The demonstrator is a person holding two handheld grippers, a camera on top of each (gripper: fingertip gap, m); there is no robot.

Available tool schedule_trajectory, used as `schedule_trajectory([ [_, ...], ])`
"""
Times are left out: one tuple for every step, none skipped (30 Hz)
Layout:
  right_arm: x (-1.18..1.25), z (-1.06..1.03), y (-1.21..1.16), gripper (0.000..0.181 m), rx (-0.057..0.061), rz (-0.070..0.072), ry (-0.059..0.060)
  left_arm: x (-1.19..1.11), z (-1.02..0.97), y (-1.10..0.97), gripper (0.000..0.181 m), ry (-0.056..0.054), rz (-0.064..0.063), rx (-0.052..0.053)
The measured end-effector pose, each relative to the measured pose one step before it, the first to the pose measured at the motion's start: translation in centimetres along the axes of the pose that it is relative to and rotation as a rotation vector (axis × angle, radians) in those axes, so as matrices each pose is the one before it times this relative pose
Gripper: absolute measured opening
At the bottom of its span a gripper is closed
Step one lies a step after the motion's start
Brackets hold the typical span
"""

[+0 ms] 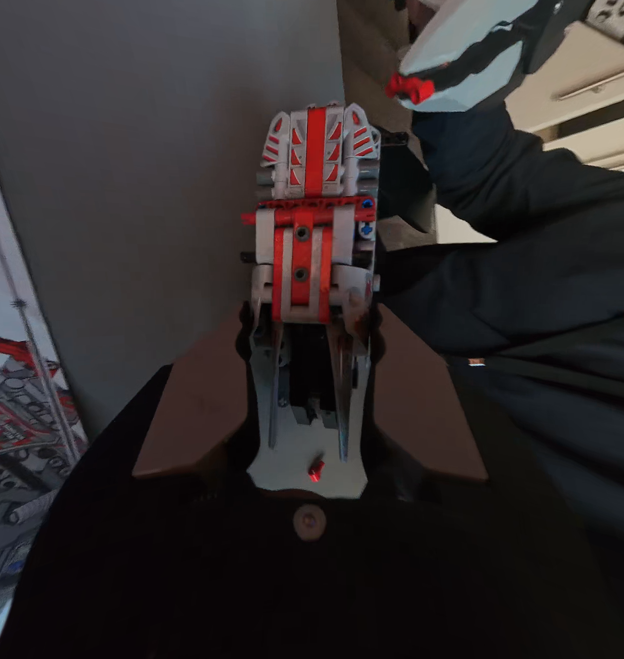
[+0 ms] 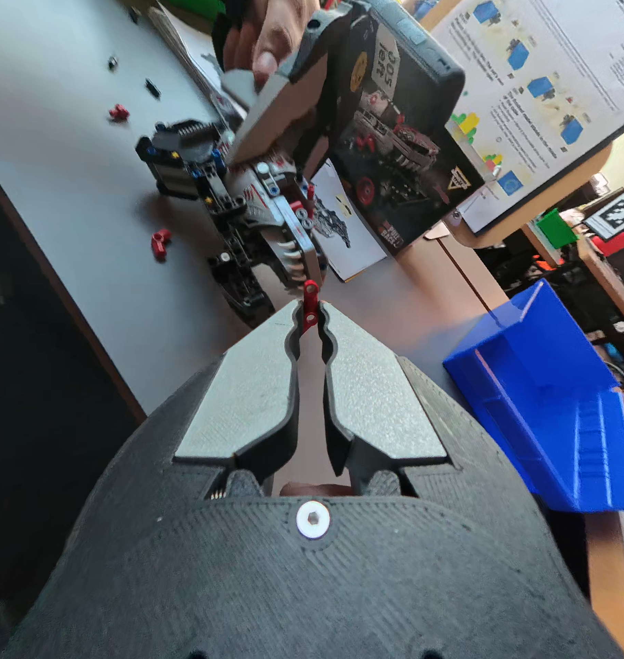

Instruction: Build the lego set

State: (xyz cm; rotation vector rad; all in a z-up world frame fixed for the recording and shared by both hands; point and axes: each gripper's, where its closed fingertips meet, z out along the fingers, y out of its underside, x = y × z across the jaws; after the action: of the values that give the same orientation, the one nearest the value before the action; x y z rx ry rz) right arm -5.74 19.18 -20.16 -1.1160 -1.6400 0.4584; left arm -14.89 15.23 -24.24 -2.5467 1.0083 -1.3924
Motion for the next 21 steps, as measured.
schedule_trajectory([
  [0.192, 0.217, -0.379, 0.004, 0.0016, 0.0179, -0.0186, -0.497, -0.333, -0.301, 0.066, -0.0573, 0.0234, 0.0247],
  [0.312, 0.241, -0.345, 0.004, -0.0037, 0.0157, -0.0184, -0.465, -0.378, -0.219, 0.071, -0.0544, 0.0157, 0.0172],
  [0.364, 0.294, -0.327, 0.004, -0.0075, 0.0168, -0.0225, -0.165, -0.395, -0.223, 0.073, -0.0343, 0.0187, 0.0195],
  [0.436, 0.354, -0.251, 0.004, -0.0149, 0.022, -0.0236, -0.043, -0.338, -0.197, 0.069, -0.0244, 0.0205, 0.0216],
  [0.471, 0.383, -0.304, 0.004, -0.0131, 0.0189, -0.0222, 0.032, -0.217, -0.056, 0.067, -0.016, 0.0185, 0.013],
  [0.387, 0.402, -0.348, 0.004, -0.0087, 0.0107, -0.0271, 0.13, -0.12, 0.035, 0.068, -0.0058, 0.0139, 0.0091],
  [0.416, 0.438, -0.201, 0.004, -0.0182, 0.0045, -0.0274, -0.074, -0.06, 0.1, 0.068, -0.013, 0.0085, 0.0055],
  [0.458, 0.431, -0.077, 0.004, -0.0282, -0.0032, -0.0269, -0.1, -0.088, 0.091, 0.068, -0.0135, 0.0089, 0.0061],
  [0.382, 0.424, -0.089, 0.004, -0.0297, -0.0072, -0.0337, -0.157, -0.165, 0.056, 0.068, -0.0191, 0.0116, 0.0088],
  [0.323, 0.423, -0.201, 0.004, -0.0248, -0.0021, -0.0395, -0.139, -0.281, -0.009, 0.068, -0.0216, 0.0114, 0.0142],
  [0.182, 0.462, -0.288, 0.004, -0.0226, 0.0024, -0.0501, -0.136, -0.361, -0.088, 0.068, -0.0266, 0.0085, 0.0196],
  [0.13, 0.523, -0.261, 0.004, -0.026, 0.0011, -0.0518, -0.142, -0.375, -0.105, 0.068, -0.0331, 0.0128, 0.0228],
  [0.252, 0.566, -0.148, 0.004, -0.0314, -0.0053, -0.0413, -0.084, -0.312, -0.08, 0.067, -0.0327, 0.0203, 0.0229],
  [0.442, 0.589, -0.1, 0.005, -0.03, -0.0121, -0.0273, -0.153, -0.224, -0.003, 0.067, -0.0333, 0.0176, 0.0172],
  [0.477, 0.589, -0.14, 0.005, -0.023, -0.0149, -0.0234, -0.29, -0.124, 0.05, 0.067, -0.0342, 0.0093, 0.0133],
  [0.425, 0.557, -0.213, 0.005, -0.0182, -0.0146, -0.026, -0.192, -0.024, 0.118, 0.066, -0.0207, 0.0005, 0.0111],
  [0.063, 0.541, -0.334, 0.004, -0.0105, -0.0149, -0.0452, -0.047, 0.056, 0.143, 0.064, -0.0042, -0.0048, 0.0104],
  [-0.212, 0.538, -0.359, 0.004, -0.0085, -0.0138, -0.059, 0.033, 0.14, 0.129, 0.063, 0.0058, -0.0055, 0.012],
  [-0.168, 0.563, -0.216, 0.004, -0.0152, -0.0101, -0.0542, -0.021, 0.204, 0.256, 0.061, 0.0071, -0.0061, 0.0044],
  [-0.02, 0.583, -0.023, 0.004, -0.0229, -0.005, -0.043, -0.058, 0.275, 0.399, 0.06, 0.0071, -0.0029, -0.0063],
  [0.154, 0.561, 0.072, 0.004, -0.0267, -0.0009, -0.0299, -0.005, 0.289, 0.497, 0.06, 0.0107, 0.0014, -0.0138],
])
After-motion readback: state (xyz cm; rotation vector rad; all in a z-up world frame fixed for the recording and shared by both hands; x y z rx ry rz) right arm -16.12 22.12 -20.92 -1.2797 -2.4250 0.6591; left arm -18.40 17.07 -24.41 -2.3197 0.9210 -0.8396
